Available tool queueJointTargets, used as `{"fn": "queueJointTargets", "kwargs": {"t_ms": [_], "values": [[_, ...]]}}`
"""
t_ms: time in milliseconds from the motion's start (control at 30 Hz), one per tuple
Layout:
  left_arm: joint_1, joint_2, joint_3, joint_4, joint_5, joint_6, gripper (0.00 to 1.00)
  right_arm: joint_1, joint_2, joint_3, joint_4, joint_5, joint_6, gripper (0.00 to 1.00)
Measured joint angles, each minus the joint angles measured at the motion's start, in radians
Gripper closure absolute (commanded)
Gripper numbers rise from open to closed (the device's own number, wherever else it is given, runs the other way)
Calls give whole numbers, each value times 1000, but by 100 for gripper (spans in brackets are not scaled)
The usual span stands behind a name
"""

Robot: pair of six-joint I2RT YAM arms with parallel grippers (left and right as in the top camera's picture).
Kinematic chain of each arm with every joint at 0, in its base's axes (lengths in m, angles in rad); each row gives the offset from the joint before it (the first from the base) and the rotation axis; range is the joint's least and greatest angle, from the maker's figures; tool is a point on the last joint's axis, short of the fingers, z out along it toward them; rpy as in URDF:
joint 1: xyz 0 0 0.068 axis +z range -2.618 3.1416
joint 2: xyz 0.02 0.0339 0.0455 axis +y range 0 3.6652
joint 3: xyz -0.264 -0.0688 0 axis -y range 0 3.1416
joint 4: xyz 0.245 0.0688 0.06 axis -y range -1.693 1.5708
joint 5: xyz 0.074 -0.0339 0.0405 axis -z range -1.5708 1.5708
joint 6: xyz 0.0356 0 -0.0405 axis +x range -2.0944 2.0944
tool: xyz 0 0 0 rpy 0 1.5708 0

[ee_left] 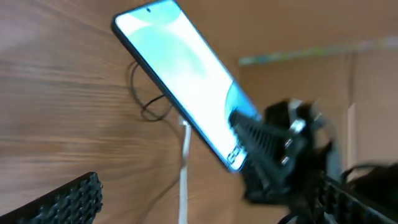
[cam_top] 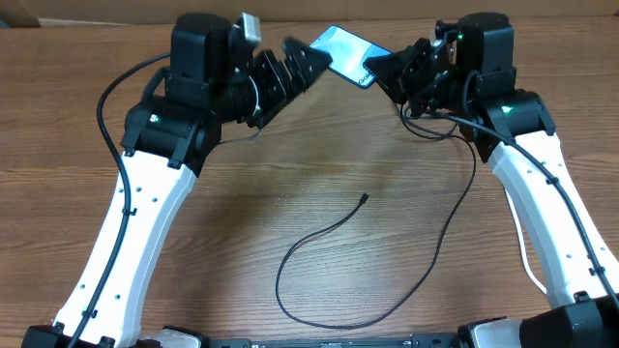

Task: Plug charger to phone and switch on socket

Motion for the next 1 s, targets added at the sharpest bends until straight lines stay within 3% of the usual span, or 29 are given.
{"fn": "queueJointTargets", "kwargs": {"t_ms": [133,400,800,1000], "values": [[-2,1,0,11,-30,-216,12,0,0,0,19,-19,145,96],[-2,4,-2,12,-49,-553,16,2,0,0,135,-122,309,96],[-2,6,-6,112,-14,-672,24,31,0,0,139,-219,356,96],[-2,6,-6,113,-6,-687,35,61,0,0,160,-242,371,96]]}}
